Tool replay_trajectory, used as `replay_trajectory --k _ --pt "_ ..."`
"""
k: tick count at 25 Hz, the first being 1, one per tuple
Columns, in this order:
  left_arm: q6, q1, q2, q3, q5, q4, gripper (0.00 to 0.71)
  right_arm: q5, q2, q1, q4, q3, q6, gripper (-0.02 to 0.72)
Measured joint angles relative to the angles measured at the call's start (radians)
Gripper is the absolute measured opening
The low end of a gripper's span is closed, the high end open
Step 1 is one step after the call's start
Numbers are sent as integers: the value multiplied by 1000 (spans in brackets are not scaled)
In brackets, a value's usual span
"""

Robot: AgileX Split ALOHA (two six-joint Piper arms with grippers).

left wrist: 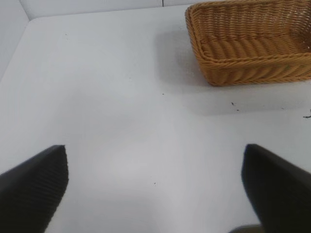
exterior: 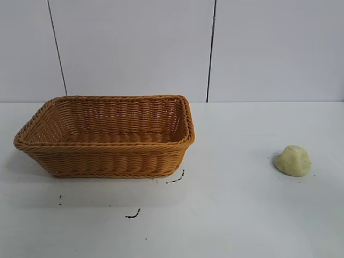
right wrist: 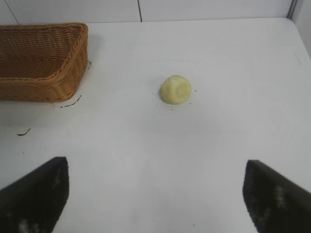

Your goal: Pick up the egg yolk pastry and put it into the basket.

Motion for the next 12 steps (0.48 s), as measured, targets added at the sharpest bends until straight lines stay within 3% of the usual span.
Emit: replay_trajectory --k 6,12 --pt "0 0 0 0 0 0 697 0 148 0 0 -54 19 696" --pt "0 0 0 0 0 0 697 -1 471 0 0 -194 26 696"
